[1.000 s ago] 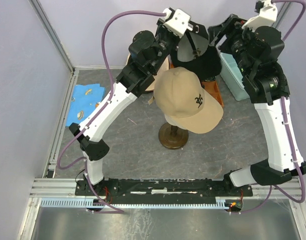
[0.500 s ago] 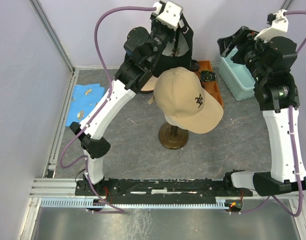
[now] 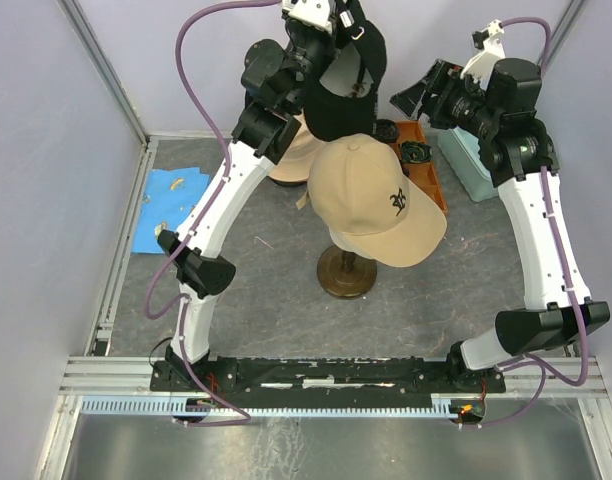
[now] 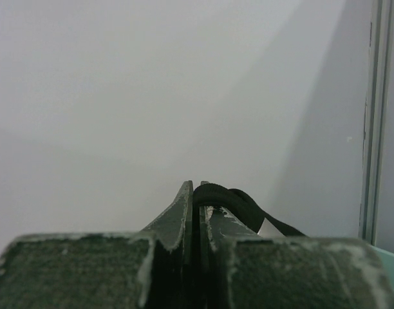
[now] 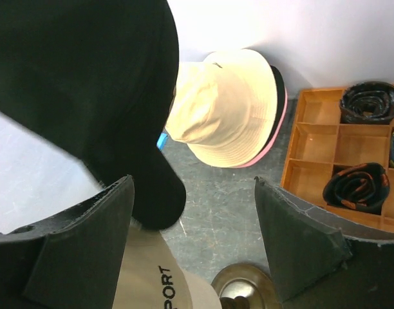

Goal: Stack the hats
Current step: Adjust the hat.

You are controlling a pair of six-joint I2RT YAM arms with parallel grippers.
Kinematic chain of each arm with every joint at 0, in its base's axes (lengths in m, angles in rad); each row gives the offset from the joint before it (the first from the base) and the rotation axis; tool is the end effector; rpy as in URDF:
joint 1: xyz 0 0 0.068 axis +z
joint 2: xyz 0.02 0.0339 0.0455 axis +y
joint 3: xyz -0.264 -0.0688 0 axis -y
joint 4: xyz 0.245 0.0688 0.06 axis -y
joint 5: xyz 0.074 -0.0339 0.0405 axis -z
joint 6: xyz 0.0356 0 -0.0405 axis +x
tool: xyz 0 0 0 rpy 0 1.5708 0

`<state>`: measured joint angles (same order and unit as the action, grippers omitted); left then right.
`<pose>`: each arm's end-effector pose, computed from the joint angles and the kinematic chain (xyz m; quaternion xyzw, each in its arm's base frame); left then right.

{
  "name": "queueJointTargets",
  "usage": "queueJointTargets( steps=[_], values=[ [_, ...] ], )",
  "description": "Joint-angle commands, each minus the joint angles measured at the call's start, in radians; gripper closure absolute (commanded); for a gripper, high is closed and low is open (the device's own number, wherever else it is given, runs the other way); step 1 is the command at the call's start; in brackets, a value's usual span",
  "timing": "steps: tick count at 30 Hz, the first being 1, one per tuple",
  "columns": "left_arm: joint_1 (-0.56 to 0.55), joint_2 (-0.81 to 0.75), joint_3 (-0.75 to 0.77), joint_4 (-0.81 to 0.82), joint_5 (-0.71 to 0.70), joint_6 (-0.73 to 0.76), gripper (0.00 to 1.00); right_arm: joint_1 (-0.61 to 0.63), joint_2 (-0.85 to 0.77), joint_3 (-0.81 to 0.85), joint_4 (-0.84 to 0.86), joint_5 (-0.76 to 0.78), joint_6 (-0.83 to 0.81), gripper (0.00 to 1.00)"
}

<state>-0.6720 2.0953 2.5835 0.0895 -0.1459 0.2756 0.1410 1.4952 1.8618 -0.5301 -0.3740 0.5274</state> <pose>0.3412 -0.2649 0.5696 0.1598 0.4520 -0.1386 0.8666 0.3081 0.0569 0.5031 0.0258 0.7584 0.3424 0.5541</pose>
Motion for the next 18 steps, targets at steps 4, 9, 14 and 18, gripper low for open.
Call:
queueJointTargets(
  steps=[4,9,14,18],
  values=[
    [0.021,0.007,0.049,0.121,0.029,-0.077,0.97,-0.001,-0.062,0.051,0.081,-0.06,0.029,0.18],
    [0.03,0.021,0.049,0.156,0.034,-0.107,0.97,0.032,-0.033,0.068,0.072,-0.081,0.04,0.19],
    [0.033,0.034,0.05,0.198,0.039,-0.134,0.97,0.075,0.01,0.121,0.05,-0.078,0.013,0.19],
    [0.042,0.048,0.05,0.245,0.05,-0.18,0.97,0.104,0.054,0.194,-0.006,-0.076,-0.027,0.2]
  ],
)
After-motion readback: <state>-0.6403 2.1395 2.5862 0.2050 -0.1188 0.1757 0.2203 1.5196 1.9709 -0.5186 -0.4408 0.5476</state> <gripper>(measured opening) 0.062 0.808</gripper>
